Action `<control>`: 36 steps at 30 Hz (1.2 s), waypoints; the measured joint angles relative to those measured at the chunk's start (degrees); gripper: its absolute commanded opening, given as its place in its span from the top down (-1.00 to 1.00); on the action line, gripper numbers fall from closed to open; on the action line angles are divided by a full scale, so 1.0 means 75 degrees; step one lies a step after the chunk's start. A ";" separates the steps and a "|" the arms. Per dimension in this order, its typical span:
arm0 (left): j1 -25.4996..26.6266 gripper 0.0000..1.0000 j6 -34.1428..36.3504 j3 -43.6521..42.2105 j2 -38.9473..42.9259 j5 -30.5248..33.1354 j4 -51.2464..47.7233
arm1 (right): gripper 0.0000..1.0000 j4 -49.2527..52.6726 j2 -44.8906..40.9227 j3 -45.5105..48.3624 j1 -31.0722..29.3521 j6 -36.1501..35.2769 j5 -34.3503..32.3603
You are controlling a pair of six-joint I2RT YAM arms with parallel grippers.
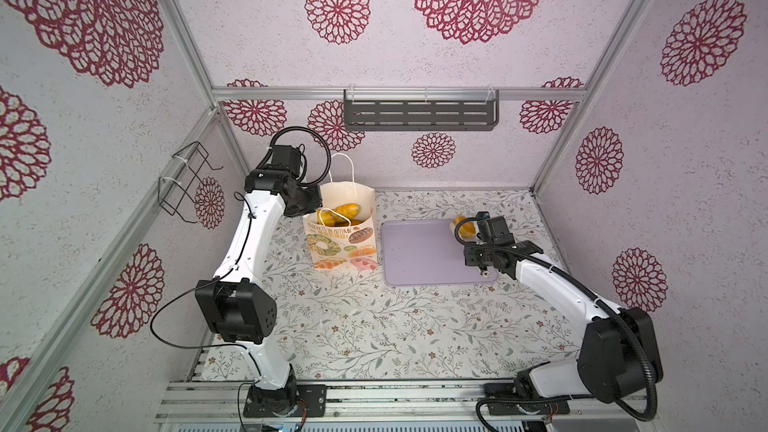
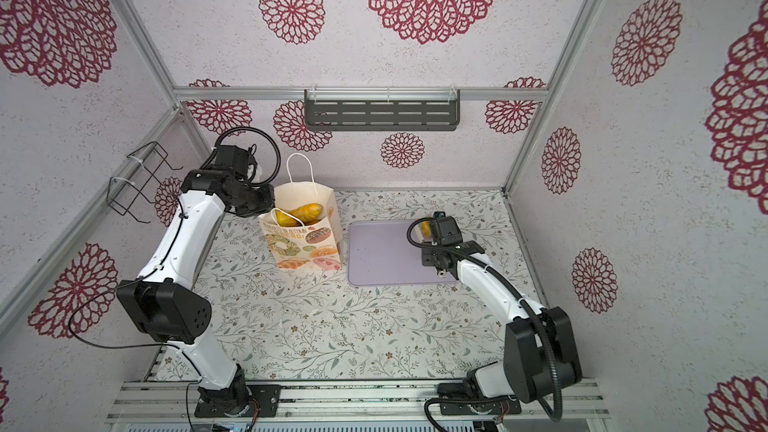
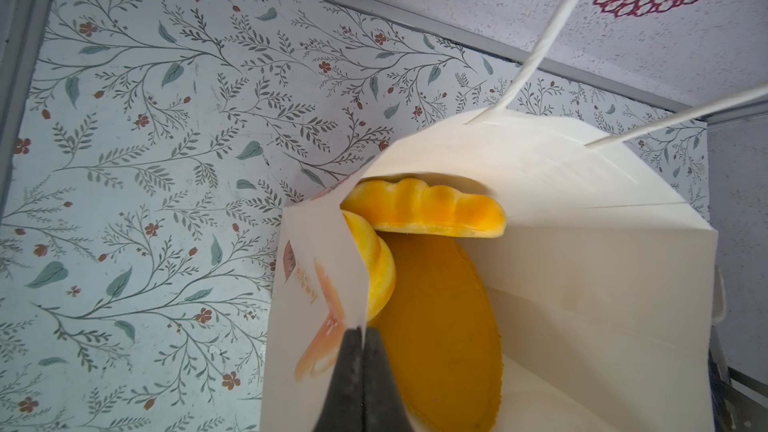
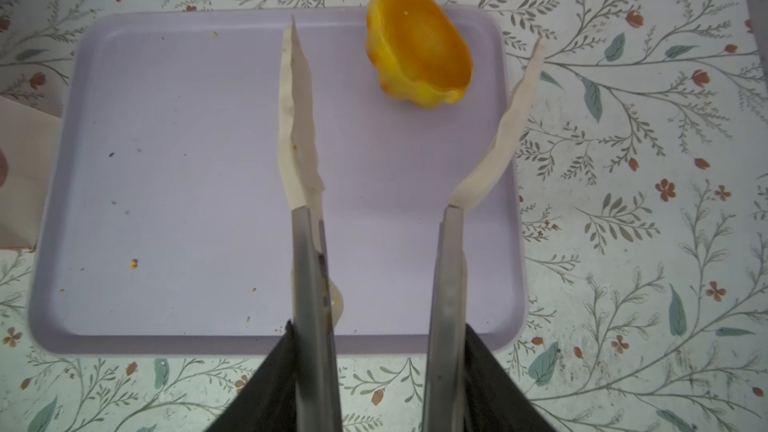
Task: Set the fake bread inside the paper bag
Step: 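Lower the tongs around the yellow bun and close them with the right gripper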
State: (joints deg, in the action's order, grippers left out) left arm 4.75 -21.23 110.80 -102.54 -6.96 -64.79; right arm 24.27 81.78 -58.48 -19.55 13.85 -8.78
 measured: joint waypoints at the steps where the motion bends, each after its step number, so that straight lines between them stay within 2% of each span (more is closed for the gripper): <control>1: 0.0000 1.00 0.0000 0.0000 0.0000 0.0000 0.0000 | -0.13 0.0000 0.0099 0.0000 0.0012 -0.0047 0.0000; 26: 0.0000 1.00 0.0000 0.0000 0.0000 0.0000 0.0000 | -0.05 0.0015 0.2352 -0.1335 0.0297 -0.0912 -0.0481; 36: 0.0000 1.00 0.0000 0.0000 0.0000 -0.0003 0.0000 | 0.28 0.0050 0.2527 -0.1515 0.0391 -0.1119 -0.0574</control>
State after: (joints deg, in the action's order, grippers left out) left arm 4.75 -21.23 110.80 -102.54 -6.98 -64.79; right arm 24.64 100.73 -69.84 -16.62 5.45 -13.08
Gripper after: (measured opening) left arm 0.040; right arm 0.385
